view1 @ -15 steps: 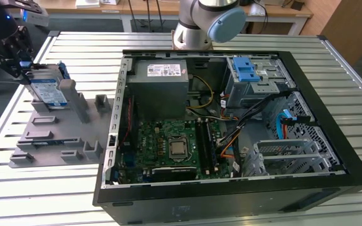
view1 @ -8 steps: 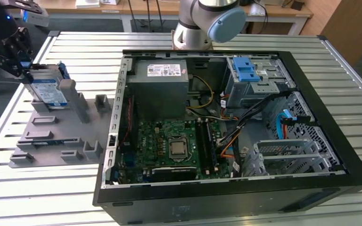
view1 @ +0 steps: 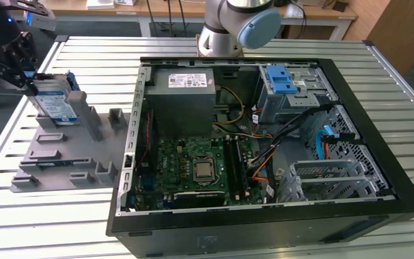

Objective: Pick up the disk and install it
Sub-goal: 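Pick up the disk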

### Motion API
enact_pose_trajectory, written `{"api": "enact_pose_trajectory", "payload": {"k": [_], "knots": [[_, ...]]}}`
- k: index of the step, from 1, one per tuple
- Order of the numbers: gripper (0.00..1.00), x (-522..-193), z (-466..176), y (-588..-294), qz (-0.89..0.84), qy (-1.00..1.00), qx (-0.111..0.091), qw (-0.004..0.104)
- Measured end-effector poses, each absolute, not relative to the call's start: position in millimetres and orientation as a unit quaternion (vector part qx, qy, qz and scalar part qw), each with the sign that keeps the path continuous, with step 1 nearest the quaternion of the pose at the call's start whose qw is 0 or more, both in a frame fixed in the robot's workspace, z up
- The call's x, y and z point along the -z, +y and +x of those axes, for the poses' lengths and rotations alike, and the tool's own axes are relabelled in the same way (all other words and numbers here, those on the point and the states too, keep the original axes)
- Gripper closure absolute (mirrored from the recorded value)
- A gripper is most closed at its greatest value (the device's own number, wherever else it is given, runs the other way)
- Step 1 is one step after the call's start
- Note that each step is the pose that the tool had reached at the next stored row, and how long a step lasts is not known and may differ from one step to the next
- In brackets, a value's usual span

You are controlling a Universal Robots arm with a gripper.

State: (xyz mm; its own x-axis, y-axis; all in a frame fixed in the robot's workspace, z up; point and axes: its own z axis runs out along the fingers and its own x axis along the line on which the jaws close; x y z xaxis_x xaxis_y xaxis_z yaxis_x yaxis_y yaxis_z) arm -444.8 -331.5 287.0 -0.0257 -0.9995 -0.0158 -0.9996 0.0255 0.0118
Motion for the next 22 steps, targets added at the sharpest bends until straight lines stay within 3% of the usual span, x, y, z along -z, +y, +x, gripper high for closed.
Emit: {"api": "enact_pose_trajectory", "payload": {"k": [2, 22], "knots": [[0.64, -287.0, -444.8, -331.5, -0.698, 0.716, -0.01, 0.002], [0.64, -293.4, -444.8, -331.5, -0.698, 0.716, -0.01, 0.002]]}}
